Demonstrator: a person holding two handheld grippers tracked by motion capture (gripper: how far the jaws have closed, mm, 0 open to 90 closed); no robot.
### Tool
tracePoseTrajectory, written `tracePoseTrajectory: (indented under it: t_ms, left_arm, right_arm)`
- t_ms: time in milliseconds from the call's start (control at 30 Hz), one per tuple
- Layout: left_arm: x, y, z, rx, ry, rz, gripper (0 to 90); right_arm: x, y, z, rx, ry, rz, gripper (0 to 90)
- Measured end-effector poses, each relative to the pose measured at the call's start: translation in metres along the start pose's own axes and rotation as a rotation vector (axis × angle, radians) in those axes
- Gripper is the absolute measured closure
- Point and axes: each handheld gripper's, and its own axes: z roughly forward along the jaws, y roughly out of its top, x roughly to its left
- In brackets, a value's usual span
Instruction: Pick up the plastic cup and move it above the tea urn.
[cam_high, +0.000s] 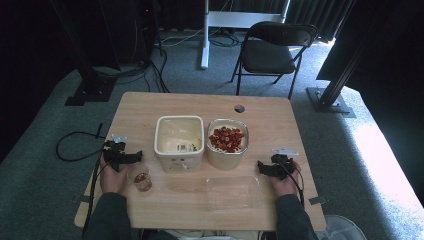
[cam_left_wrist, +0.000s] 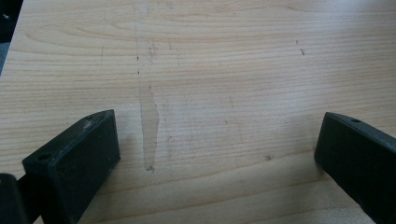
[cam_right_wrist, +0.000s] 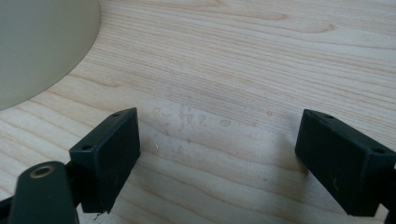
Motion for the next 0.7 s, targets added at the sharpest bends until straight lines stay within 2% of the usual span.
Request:
tracePoseTrajectory:
  t_ms: [33,100,133,167,267,300,333,367,400,433,467,500,533,600,633,700]
  left_arm:
    - [0.0,0.0,0.0,0.0,0.0,0.0,0.5]
    - [0.0,0.0,0.0,0.0,0.001,-0.001,0.5]
    - [0.0,0.0,0.0,0.0,0.001,-0.001,0.5]
    - [0.0,0.0,0.0,0.0,0.001,-0.002,0.5]
    - [0.0,0.0,0.0,0.001,0.002,-0.002,0.5]
    - [0.0,0.0,0.0,0.001,0.002,-0.002,0.5]
    - [0.0,0.0,0.0,0.001,0.002,-0.002,0.5]
    - [0.0,0.0,0.0,0.001,0.002,-0.002,0.5]
    - [0.0,0.0,0.0,0.0,0.002,-0.002,0.5]
    - [0.0,0.0,0.0,0.0,0.002,-0.002,0.5]
    - [0.0,0.0,0.0,0.0,0.002,-0.002,0.5]
    - [0.0,0.0,0.0,0.0,0.002,-0.002,0.5]
    - [0.0,0.0,0.0,0.0,0.002,-0.002,0.5]
    - [0.0,0.0,0.0,0.0,0.002,-0.002,0.5]
    - [0.0,0.0,0.0,0.0,0.002,-0.002,0.5]
    - [0.0,0.0,0.0,0.0,0.002,-0.002,0.5]
  right_arm:
    - [0.0,0.0,-0.001,0.003,-0.002,0.001,14.4]
    - [0.0,0.001,-0.004,0.017,-0.01,0.012,22.7]
    - [0.0,0.001,-0.004,0.017,-0.01,0.012,22.7]
    - [-0.001,0.001,-0.009,0.002,-0.038,0.029,24.8]
    - [-0.002,0.003,-0.03,-0.068,-0.001,0.072,29.7]
    - [-0.002,0.003,-0.03,-0.068,-0.001,0.072,29.7]
    - [0.0,0.005,-0.047,-0.094,0.001,0.076,32.2]
    - [0.0,0.005,-0.047,-0.094,0.001,0.076,32.2]
    - [0.003,0.005,-0.063,-0.12,0.021,0.074,34.0]
    - [0.003,0.005,-0.063,-0.12,0.021,0.074,34.0]
    - [0.01,0.005,-0.079,-0.134,0.045,0.056,34.6]
    - [0.01,0.005,-0.079,-0.134,0.045,0.056,34.6]
    - [0.017,0.004,-0.092,-0.137,0.064,0.029,36.1]
    - [0.02,0.004,-0.096,-0.141,0.072,0.019,36.2]
    - [0.03,0.001,-0.108,-0.154,0.094,-0.006,37.0]
    - [0.037,-0.003,-0.116,-0.153,0.107,-0.023,37.1]
